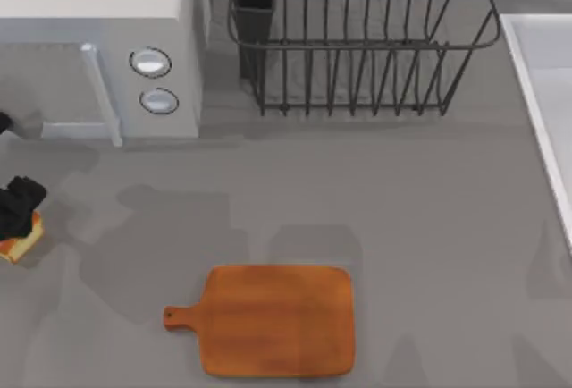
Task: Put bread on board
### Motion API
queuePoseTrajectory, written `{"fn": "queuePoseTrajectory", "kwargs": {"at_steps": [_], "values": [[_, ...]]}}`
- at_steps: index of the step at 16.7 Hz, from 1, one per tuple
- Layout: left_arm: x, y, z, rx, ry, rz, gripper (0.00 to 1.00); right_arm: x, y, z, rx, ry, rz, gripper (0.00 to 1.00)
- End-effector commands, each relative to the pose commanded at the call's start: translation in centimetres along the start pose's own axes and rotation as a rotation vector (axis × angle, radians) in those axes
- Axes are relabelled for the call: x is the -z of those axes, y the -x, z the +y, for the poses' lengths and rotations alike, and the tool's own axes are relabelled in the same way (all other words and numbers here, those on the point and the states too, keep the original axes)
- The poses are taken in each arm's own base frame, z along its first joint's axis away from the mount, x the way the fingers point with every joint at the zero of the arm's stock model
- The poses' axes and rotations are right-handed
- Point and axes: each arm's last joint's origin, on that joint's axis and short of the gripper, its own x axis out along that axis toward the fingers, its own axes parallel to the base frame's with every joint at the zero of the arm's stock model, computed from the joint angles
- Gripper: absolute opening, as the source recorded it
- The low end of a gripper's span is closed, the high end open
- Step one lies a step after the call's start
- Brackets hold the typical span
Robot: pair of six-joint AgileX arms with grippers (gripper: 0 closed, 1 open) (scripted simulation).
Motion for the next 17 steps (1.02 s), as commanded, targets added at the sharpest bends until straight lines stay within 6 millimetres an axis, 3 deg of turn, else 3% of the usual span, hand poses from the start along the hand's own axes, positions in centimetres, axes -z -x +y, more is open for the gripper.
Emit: {"fn": "queuePoseTrajectory", "kwargs": {"at_steps": [6, 11, 17], "values": [[1.3, -3.3, -0.7, 0.004, 0.004, 0.004, 1.0, 0.0, 0.0, 0.0, 0.0, 0.0, 0.0, 1.0], [0.3, -6.5, 0.0, 0.004, 0.003, 0.005, 1.0, 0.0, 0.0, 0.0, 0.0, 0.0, 0.0, 1.0], [-0.2, -6.9, 0.3, 0.001, 0.003, 0.001, 1.0, 0.0, 0.0, 0.0, 0.0, 0.0, 0.0, 1.0]]}}
